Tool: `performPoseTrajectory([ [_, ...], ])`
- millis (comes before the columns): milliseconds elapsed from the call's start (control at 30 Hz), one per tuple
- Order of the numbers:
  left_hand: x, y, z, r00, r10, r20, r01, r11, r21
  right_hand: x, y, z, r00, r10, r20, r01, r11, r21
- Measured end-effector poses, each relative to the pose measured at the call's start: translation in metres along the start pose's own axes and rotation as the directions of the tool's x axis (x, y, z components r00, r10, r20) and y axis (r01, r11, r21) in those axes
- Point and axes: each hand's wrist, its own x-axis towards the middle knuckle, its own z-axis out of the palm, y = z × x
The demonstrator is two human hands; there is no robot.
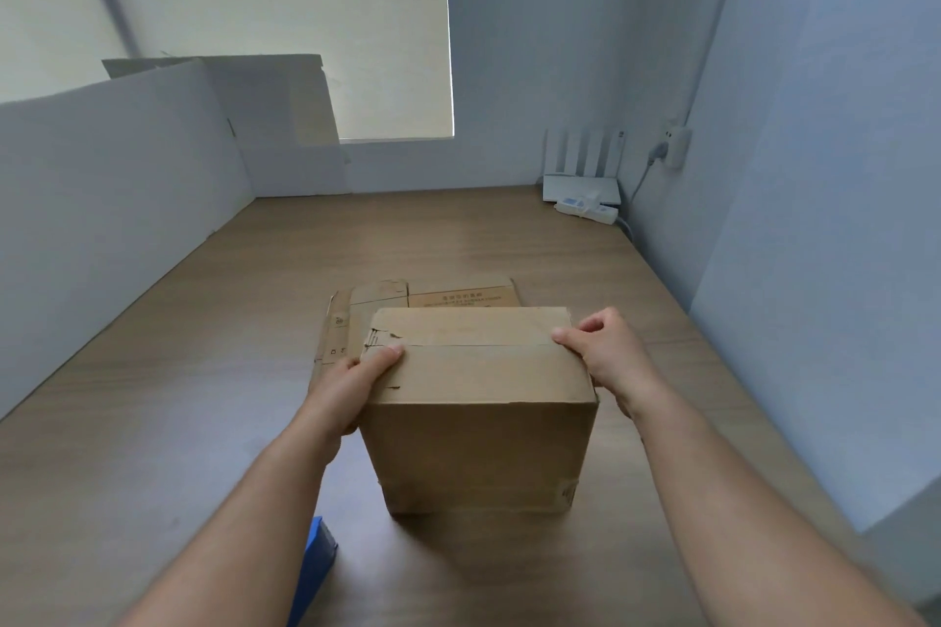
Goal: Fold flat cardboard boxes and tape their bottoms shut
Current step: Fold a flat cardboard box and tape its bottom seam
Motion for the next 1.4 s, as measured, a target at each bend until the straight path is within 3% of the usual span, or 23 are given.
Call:
performPoseTrajectory([
  [100, 0.006, 0.001, 0.001, 0.997, -0.076, 0.026, 0.077, 0.994, -0.081, 0.0, 0.01, -0.002, 0.931, 0.315, 0.185, -0.332, 0.941, 0.07],
  [200, 0.009, 0.002, -0.003, 0.985, -0.147, 0.089, 0.157, 0.98, -0.118, -0.006, 0.02, 0.0, 0.808, 0.404, 0.429, -0.471, 0.88, 0.061],
  [300, 0.005, 0.002, -0.001, 0.983, -0.145, 0.113, 0.165, 0.968, -0.189, -0.004, 0.027, 0.001, 0.813, 0.361, 0.457, -0.446, 0.891, 0.09],
  [500, -0.018, -0.018, 0.009, 0.975, -0.2, 0.098, 0.212, 0.967, -0.139, -0.003, 0.033, -0.014, 0.84, 0.351, 0.414, -0.402, 0.915, 0.04],
  [767, -0.028, -0.018, 0.016, 0.99, -0.137, 0.027, 0.14, 0.973, -0.183, -0.016, 0.045, -0.006, 0.873, 0.264, 0.409, -0.339, 0.933, 0.121],
  [1033, -0.051, -0.047, 0.011, 0.988, -0.152, -0.005, 0.151, 0.986, -0.067, -0.041, 0.074, -0.002, 0.824, 0.331, 0.461, -0.412, 0.907, 0.087],
  [1400, -0.03, -0.017, 0.013, 0.996, -0.072, -0.052, 0.059, 0.976, -0.21, -0.016, 0.039, 0.0, 0.933, 0.141, 0.33, -0.229, 0.942, 0.245],
])
